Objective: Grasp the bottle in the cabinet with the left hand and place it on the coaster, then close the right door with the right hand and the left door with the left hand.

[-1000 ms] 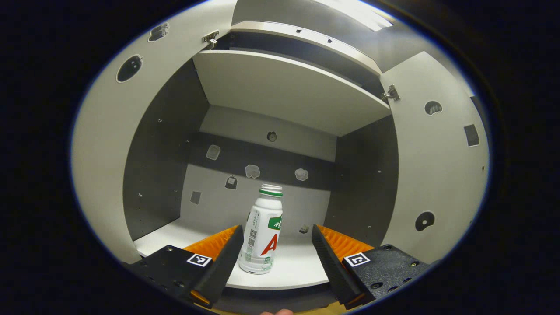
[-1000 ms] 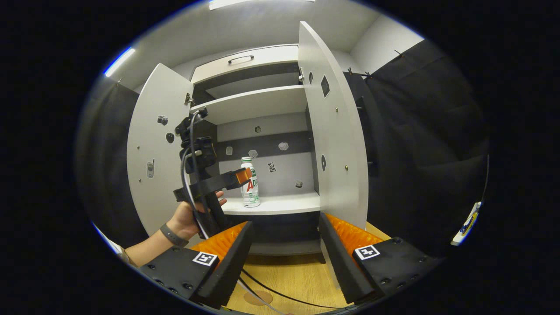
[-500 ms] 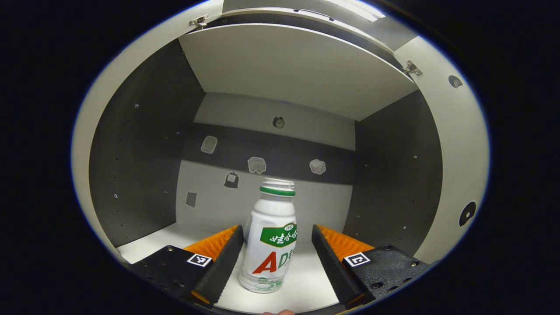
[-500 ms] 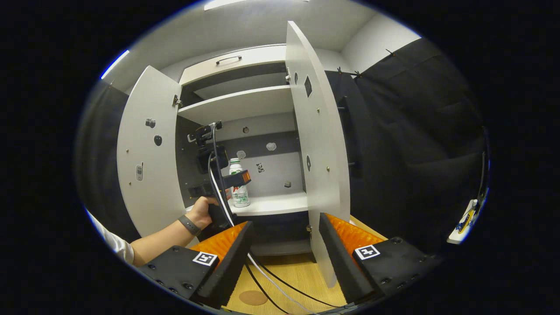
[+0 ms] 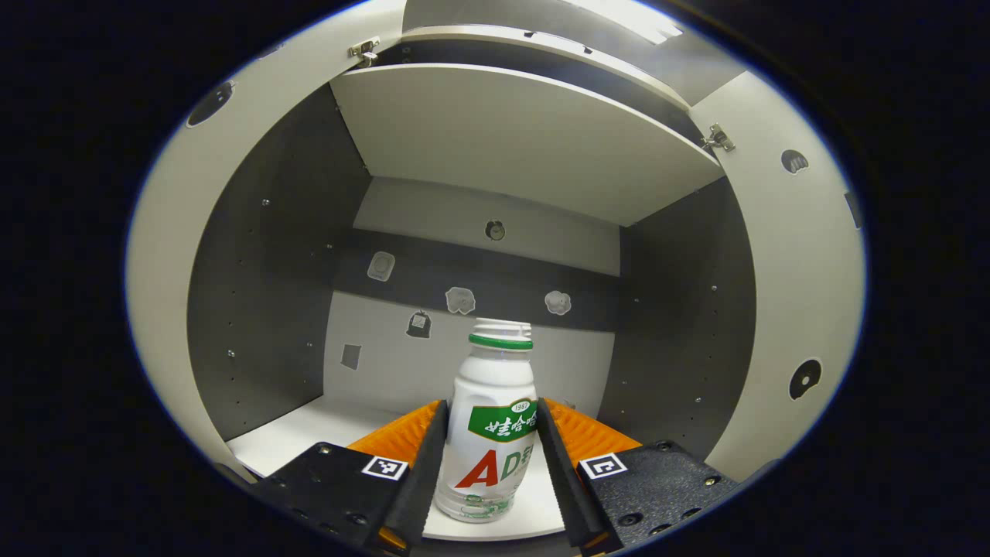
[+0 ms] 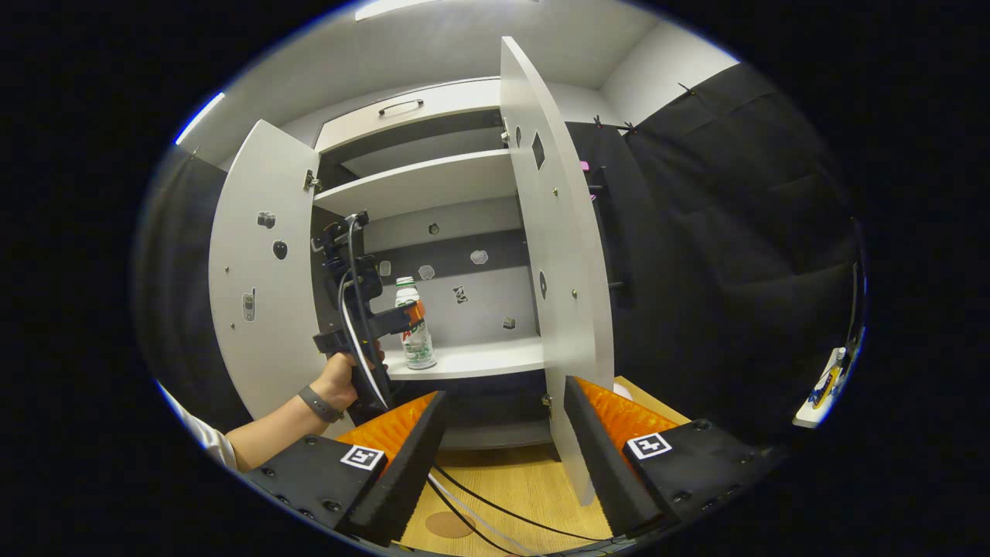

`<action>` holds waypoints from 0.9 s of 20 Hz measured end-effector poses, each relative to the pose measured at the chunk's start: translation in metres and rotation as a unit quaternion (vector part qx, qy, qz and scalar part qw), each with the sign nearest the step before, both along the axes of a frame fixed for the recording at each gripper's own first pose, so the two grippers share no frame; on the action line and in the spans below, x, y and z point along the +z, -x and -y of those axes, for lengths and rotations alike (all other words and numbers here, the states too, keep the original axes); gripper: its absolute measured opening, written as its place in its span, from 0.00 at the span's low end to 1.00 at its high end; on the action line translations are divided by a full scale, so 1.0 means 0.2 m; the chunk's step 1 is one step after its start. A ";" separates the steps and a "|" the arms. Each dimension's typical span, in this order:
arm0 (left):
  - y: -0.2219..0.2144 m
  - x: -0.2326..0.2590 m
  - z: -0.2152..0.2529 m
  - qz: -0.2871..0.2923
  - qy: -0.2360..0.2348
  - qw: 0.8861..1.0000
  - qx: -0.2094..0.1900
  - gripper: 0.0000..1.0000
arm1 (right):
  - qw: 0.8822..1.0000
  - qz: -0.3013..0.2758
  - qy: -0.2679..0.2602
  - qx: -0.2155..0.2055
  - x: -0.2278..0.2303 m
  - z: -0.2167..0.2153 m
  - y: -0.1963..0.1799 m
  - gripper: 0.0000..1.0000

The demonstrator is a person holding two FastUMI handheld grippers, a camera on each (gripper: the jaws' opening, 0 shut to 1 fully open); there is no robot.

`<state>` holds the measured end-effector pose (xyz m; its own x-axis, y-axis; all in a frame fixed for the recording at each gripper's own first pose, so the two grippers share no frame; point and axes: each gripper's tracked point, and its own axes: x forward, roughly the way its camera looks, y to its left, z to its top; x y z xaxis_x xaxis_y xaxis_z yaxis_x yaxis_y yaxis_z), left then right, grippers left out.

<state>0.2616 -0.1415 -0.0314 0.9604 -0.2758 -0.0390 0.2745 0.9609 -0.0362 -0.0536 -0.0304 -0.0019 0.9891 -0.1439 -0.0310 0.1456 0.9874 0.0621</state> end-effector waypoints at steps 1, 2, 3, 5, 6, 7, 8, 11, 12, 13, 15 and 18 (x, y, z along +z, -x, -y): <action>0.03 0.02 -0.02 0.004 -0.001 1.000 -0.003 0.67 | 1.000 0.000 0.001 0.002 0.00 -0.01 0.00 0.98; 0.09 0.04 -0.04 0.009 -0.003 1.000 -0.007 0.67 | 1.000 0.000 0.002 0.005 0.00 -0.01 0.00 0.98; 0.15 0.06 -0.06 0.013 -0.005 1.000 -0.012 0.67 | 1.000 0.000 0.002 0.008 0.00 -0.02 0.01 0.98; 0.27 0.08 -0.08 0.019 -0.008 0.999 -0.024 0.66 | 1.000 0.001 0.001 0.015 0.01 -0.04 0.01 0.98; 0.33 0.07 -0.08 0.019 -0.010 0.999 -0.032 0.66 | 1.000 0.001 0.001 0.018 0.01 -0.05 0.01 0.98; 0.40 0.06 -0.09 0.018 -0.012 0.999 -0.041 0.66 | 1.000 0.000 0.002 0.021 0.01 -0.06 0.01 0.98; 0.46 0.03 -0.09 0.016 -0.013 0.999 -0.049 0.67 | 1.000 0.002 0.003 0.024 0.02 -0.07 0.01 0.98; 0.68 -0.10 -0.10 -0.001 -0.003 0.997 -0.076 0.67 | 0.999 0.000 0.007 0.032 0.01 -0.08 0.00 0.98; 0.74 -0.15 -0.11 -0.006 0.008 0.997 -0.080 0.67 | 0.999 -0.002 0.010 0.033 0.01 -0.08 -0.01 0.98; 0.78 -0.20 -0.11 -0.011 0.019 0.996 -0.085 0.67 | 0.999 -0.003 0.011 0.034 0.01 -0.08 -0.01 0.98; 0.87 -0.31 -0.12 -0.024 0.033 0.995 -0.094 0.67 | 0.999 -0.004 0.010 0.036 0.01 -0.10 -0.02 0.98; 1.03 -0.48 -0.10 -0.044 0.030 0.991 -0.121 0.67 | 0.999 -0.008 0.008 0.038 -0.01 -0.11 -0.03 0.98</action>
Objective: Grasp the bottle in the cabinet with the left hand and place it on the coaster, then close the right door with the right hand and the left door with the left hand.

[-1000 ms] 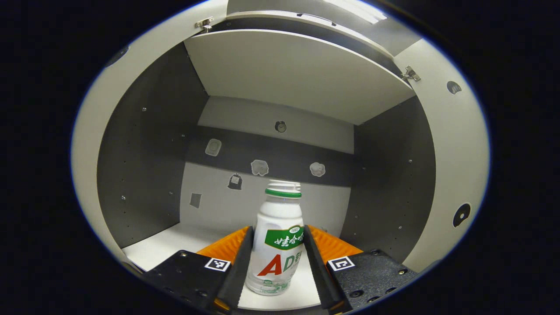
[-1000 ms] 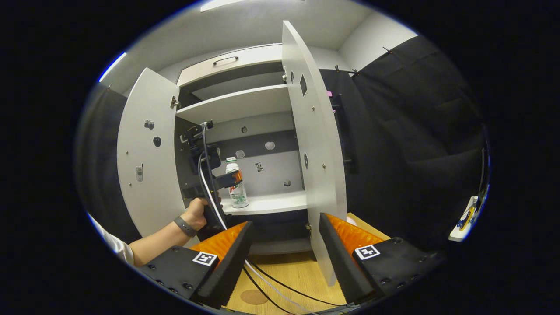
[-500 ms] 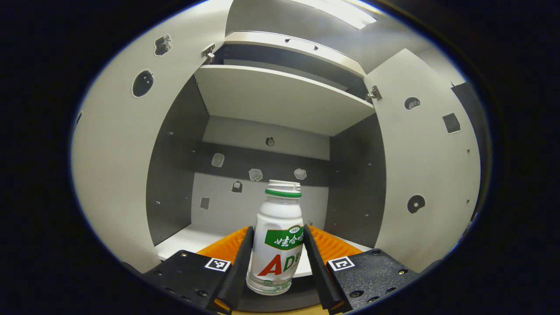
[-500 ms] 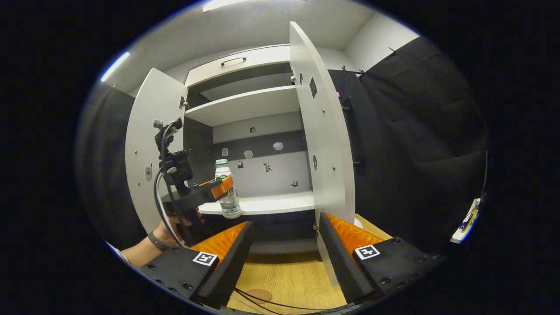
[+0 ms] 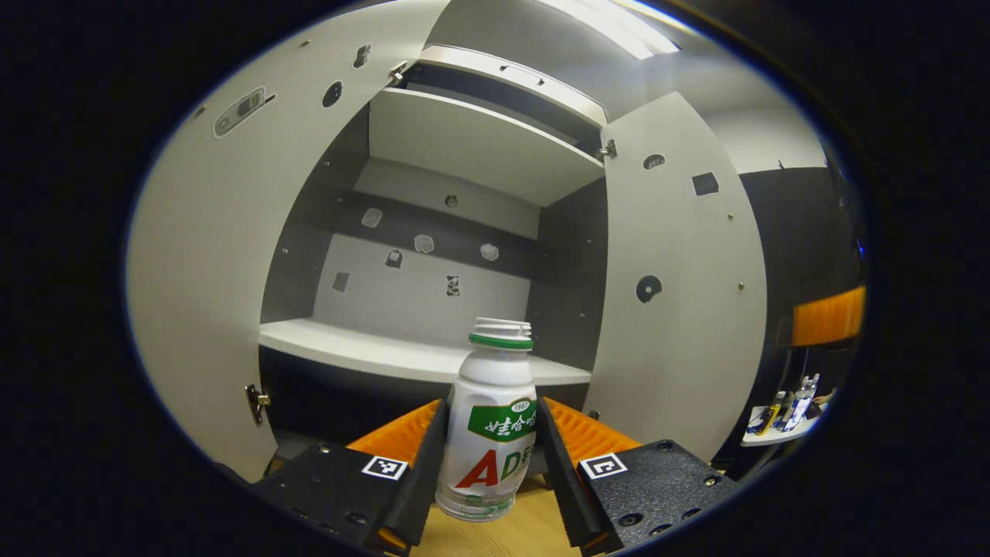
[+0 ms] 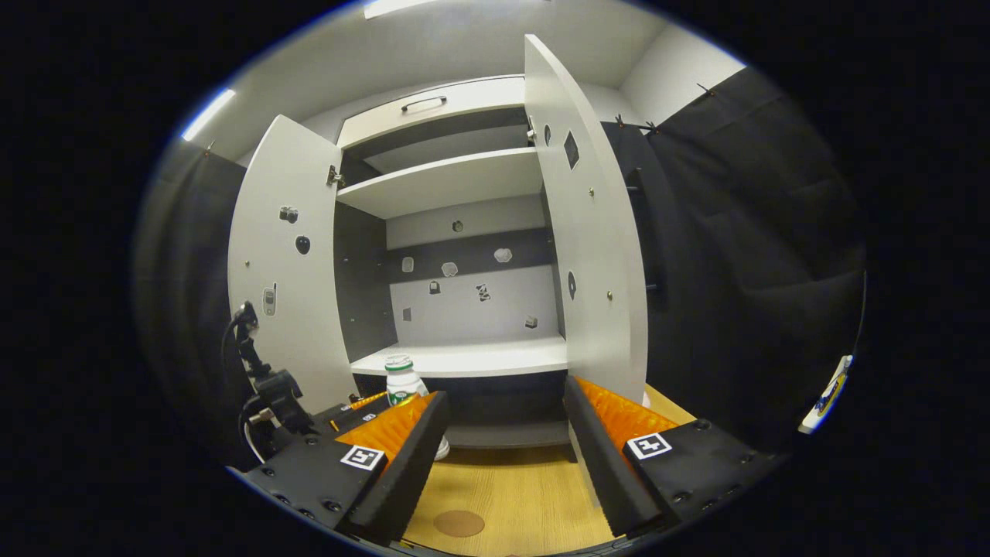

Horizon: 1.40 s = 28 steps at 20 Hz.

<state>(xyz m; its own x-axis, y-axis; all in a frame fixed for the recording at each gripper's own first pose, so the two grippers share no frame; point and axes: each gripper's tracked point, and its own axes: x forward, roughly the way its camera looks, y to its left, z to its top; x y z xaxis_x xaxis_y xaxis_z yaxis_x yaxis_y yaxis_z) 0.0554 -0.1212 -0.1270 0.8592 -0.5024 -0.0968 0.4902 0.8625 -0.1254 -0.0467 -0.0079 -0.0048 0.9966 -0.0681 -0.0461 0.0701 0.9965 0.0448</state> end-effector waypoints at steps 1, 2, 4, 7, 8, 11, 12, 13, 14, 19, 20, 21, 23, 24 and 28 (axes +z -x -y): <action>0.05 -0.05 0.01 -0.002 -0.001 1.000 -0.009 0.67 | 1.000 -0.003 -0.001 0.001 -0.01 -0.01 0.00 0.98; 0.09 -0.09 0.02 -0.003 -0.001 1.000 -0.017 0.67 | 1.000 -0.006 -0.001 0.002 -0.01 -0.01 -0.01 0.98; 0.18 -0.21 0.02 -0.010 -0.010 1.000 -0.023 0.67 | 1.000 -0.009 -0.001 0.002 -0.02 -0.01 -0.01 0.98; 0.27 -0.43 0.00 -0.039 -0.028 0.999 -0.016 0.67 | 1.000 -0.014 0.001 -0.002 -0.03 0.00 -0.03 0.99; 0.30 -0.49 0.00 -0.053 -0.030 0.998 -0.016 0.67 | 1.000 -0.016 0.001 -0.001 -0.04 0.00 -0.03 0.99; 0.35 -0.58 -0.03 -0.058 -0.019 0.998 -0.004 0.67 | 1.000 -0.026 0.002 0.000 -0.07 -0.01 -0.04 0.98; 0.37 -0.61 -0.03 -0.058 -0.022 0.998 -0.003 0.67 | 1.000 -0.029 0.002 0.000 -0.08 -0.01 -0.05 0.98; 0.39 -0.65 -0.02 -0.059 -0.027 0.998 -0.007 0.67 | 0.999 -0.033 0.002 0.000 -0.09 -0.01 -0.05 0.98; 0.41 -0.67 -0.01 -0.058 -0.032 0.998 -0.012 0.67 | 0.999 -0.036 0.001 0.001 -0.10 -0.01 -0.06 0.98; 0.48 -0.79 -0.02 -0.070 -0.045 0.997 -0.009 0.67 | 0.999 -0.044 0.008 0.007 -0.12 -0.04 -0.08 0.99; 0.49 -0.81 -0.03 -0.074 -0.048 0.996 -0.007 0.67 | 0.999 -0.045 0.010 0.006 -0.12 -0.04 -0.08 0.98; 0.50 -0.83 -0.04 -0.077 -0.050 0.996 -0.007 0.67 | 0.999 -0.047 0.010 0.006 -0.13 -0.03 -0.09 0.98; 0.51 -0.83 -0.04 -0.072 -0.049 0.996 -0.010 0.67 | 0.999 -0.050 0.008 0.007 -0.14 -0.04 -0.09 0.98; 0.51 -0.81 -0.05 -0.067 -0.050 0.996 -0.012 0.67 | 0.999 -0.052 0.006 0.008 -0.14 -0.04 -0.10 0.98; 0.54 -0.82 -0.09 -0.073 -0.052 0.996 -0.006 0.72 | 0.999 -0.048 0.008 0.011 -0.14 -0.05 -0.10 0.98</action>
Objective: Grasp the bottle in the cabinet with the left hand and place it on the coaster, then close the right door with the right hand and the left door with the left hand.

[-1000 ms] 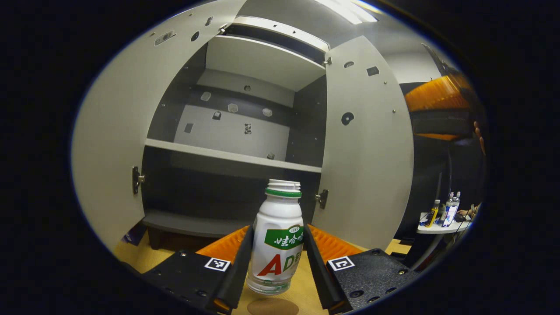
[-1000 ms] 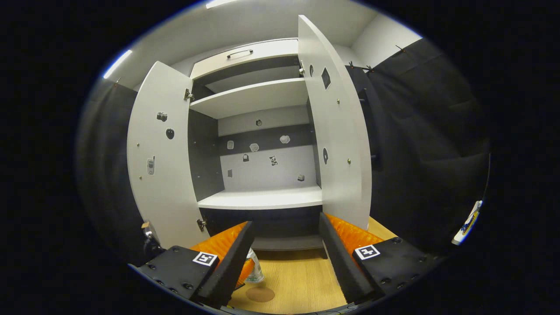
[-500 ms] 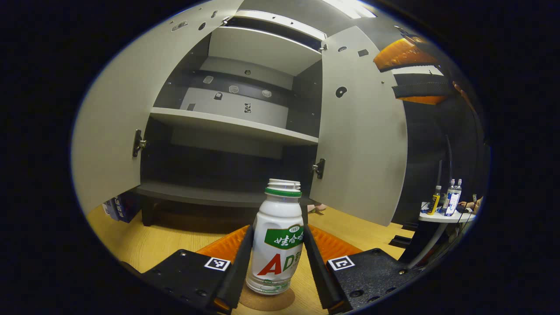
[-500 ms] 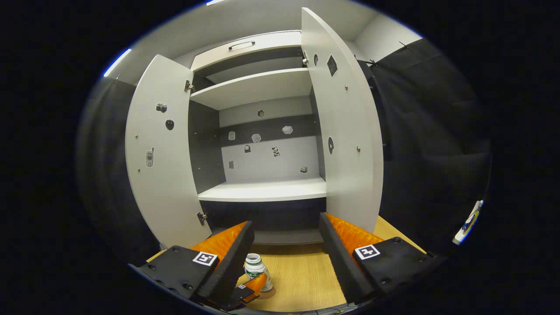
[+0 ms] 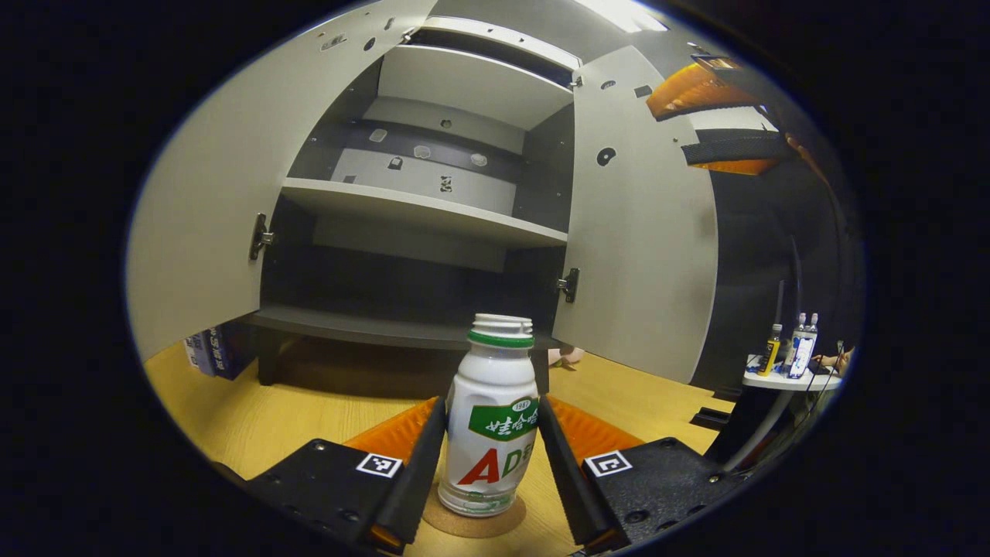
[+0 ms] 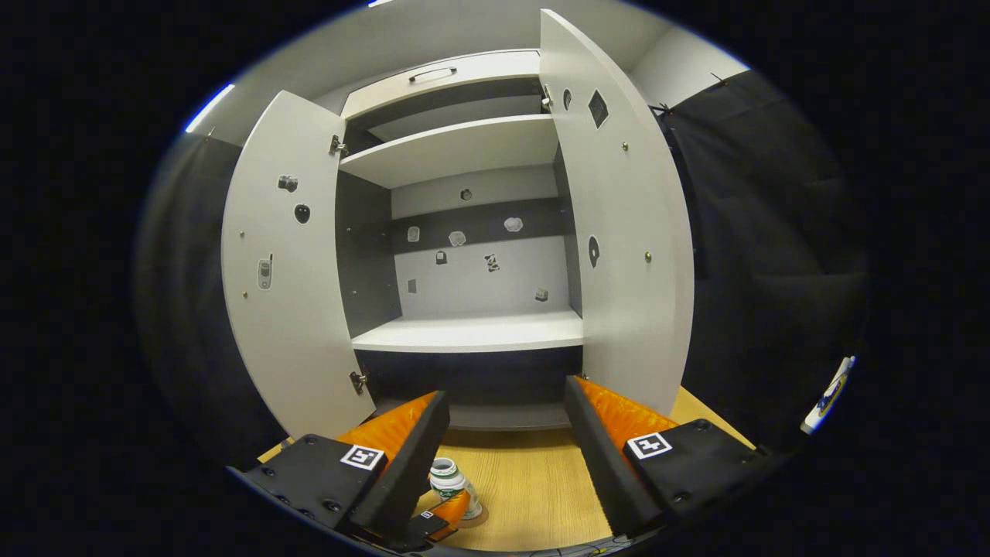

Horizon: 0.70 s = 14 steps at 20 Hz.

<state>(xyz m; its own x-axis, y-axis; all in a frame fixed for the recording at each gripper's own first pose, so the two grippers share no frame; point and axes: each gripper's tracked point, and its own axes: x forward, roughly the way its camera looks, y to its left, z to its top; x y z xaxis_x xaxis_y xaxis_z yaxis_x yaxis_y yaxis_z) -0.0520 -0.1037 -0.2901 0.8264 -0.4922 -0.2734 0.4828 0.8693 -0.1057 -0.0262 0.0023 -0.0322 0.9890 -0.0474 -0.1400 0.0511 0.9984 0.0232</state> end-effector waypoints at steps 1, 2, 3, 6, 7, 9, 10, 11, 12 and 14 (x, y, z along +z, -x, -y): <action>0.02 0.00 0.00 -0.003 -0.004 1.000 -0.005 0.72 | 1.000 0.000 0.001 -0.001 0.00 0.01 0.00 0.99; 0.03 0.01 -0.01 -0.004 -0.007 1.000 -0.009 0.72 | 1.000 -0.002 0.000 -0.002 -0.01 0.01 0.00 0.99; 0.03 0.01 -0.01 -0.005 -0.009 1.000 -0.010 0.72 | 1.000 -0.004 -0.002 -0.002 -0.01 0.01 -0.01 0.99; 0.04 0.01 -0.03 -0.017 -0.009 1.000 -0.007 0.74 | 1.000 -0.006 -0.003 -0.002 -0.02 0.01 -0.01 0.99; 0.05 0.01 -0.03 -0.022 -0.012 1.000 -0.006 0.71 | 1.000 -0.006 -0.003 -0.001 -0.02 0.01 -0.01 0.99; 0.05 0.01 -0.04 -0.032 -0.012 0.999 -0.003 0.86 | 1.000 -0.006 -0.002 0.000 -0.02 0.00 -0.01 0.99; 0.05 0.02 -0.04 -0.036 -0.010 0.999 -0.001 0.87 | 1.000 -0.006 -0.001 0.000 -0.02 0.01 -0.01 0.98; 0.05 0.05 -0.05 -0.037 -0.002 0.999 0.002 0.88 | 1.000 -0.006 -0.001 -0.001 -0.02 0.01 -0.01 0.98; 0.04 0.10 -0.05 -0.035 0.006 0.999 0.006 0.89 | 1.000 -0.007 -0.001 -0.002 -0.02 0.01 -0.01 0.98; 0.00 0.22 -0.06 -0.019 0.018 1.000 0.013 0.90 | 1.000 -0.008 -0.001 -0.004 -0.02 0.02 -0.01 0.99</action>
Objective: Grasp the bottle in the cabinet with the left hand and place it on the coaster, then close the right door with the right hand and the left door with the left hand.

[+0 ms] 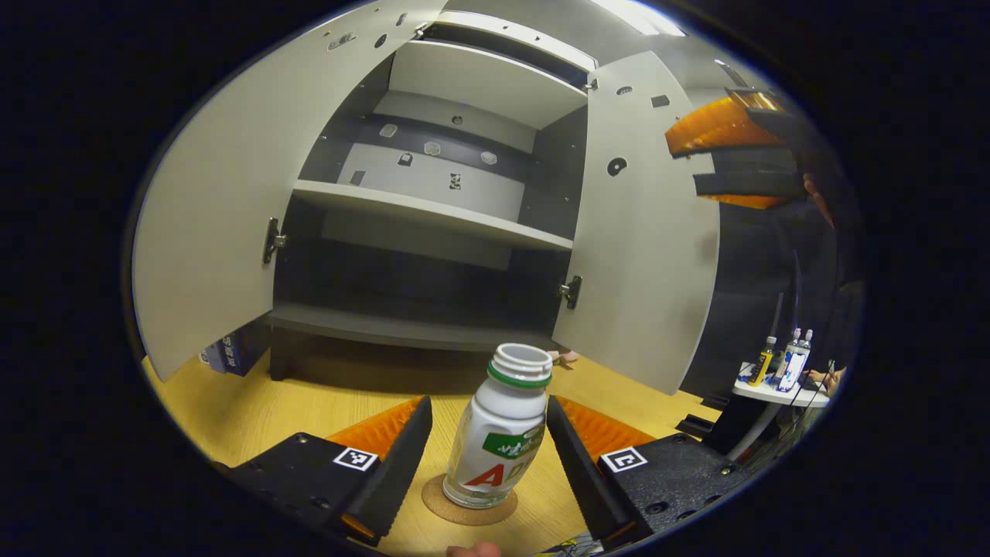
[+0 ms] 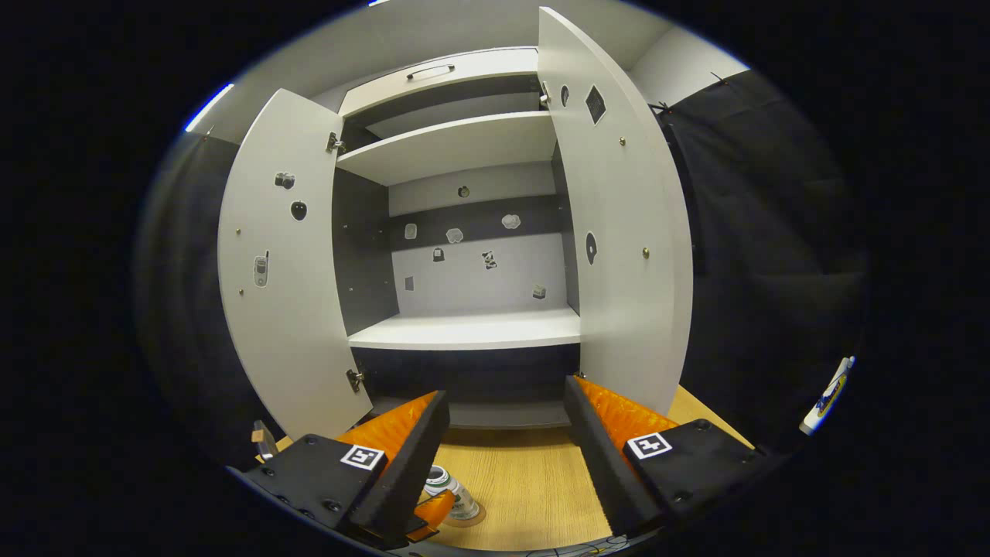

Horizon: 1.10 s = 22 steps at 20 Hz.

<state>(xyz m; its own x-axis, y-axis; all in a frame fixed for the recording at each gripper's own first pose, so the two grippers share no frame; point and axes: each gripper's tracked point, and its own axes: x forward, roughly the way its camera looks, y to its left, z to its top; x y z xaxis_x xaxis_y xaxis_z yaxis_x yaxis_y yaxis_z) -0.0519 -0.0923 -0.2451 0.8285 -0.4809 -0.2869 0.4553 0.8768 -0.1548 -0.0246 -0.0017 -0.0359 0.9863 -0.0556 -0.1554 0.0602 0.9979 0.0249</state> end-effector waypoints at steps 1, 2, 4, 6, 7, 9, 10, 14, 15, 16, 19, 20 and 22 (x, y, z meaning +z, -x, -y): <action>-0.01 0.06 0.01 0.009 0.006 1.000 -0.002 0.90 | 1.000 0.000 -0.001 0.000 0.00 0.00 0.00 0.99; -0.01 0.13 0.02 0.017 0.013 1.000 -0.004 0.90 | 1.000 0.001 -0.001 0.000 0.00 0.00 0.00 0.99; -0.05 0.29 0.01 0.036 0.029 0.999 0.007 0.90 | 1.000 0.006 -0.002 0.002 0.02 -0.01 0.00 0.99; -0.09 0.46 0.00 0.060 0.040 0.997 0.024 0.90 | 1.000 0.011 -0.003 0.001 0.02 -0.01 0.00 0.99; -0.11 0.54 -0.02 0.073 0.048 0.996 0.033 0.90 | 1.000 0.010 -0.003 0.001 0.02 0.00 0.00 0.99; -0.15 0.68 -0.05 0.089 0.053 0.993 0.050 0.90 | 1.000 0.006 -0.006 0.002 0.00 -0.01 -0.01 0.99; -0.18 0.75 -0.07 0.095 0.051 0.992 0.059 0.90 | 1.000 0.009 -0.008 0.003 0.01 0.00 -0.01 0.99; -0.24 0.97 -0.12 0.114 0.056 0.989 0.080 0.90 | 1.000 0.023 0.000 -0.002 0.05 0.03 0.00 0.98; -0.25 1.01 -0.14 0.114 0.055 0.988 0.088 0.90 | 1.000 0.023 0.001 -0.004 0.05 0.05 0.01 0.98; -0.27 1.05 -0.17 0.113 0.052 0.987 0.100 0.90 | 1.000 0.026 0.000 -0.007 0.06 0.06 0.01 0.98; -0.32 1.12 -0.24 0.124 0.043 0.983 0.130 0.90 | 0.999 0.041 0.008 -0.018 0.12 0.12 0.07 0.99; -0.33 1.14 -0.26 0.135 0.042 0.981 0.134 0.90 | 0.999 0.042 0.015 -0.023 0.13 0.14 0.10 0.99; -0.33 1.15 -0.27 0.143 0.037 0.979 0.139 0.90 | 0.998 0.047 0.026 -0.031 0.18 0.20 0.15 0.99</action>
<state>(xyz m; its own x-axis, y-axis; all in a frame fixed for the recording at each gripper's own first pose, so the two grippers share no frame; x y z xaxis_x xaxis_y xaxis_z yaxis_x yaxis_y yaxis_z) 0.0138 -0.0379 -0.0148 0.9716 -0.2365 0.0035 0.2351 0.9641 -0.1232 -0.0547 -0.0413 0.0006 0.9909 -0.1223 -0.0570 0.1214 0.9924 -0.0184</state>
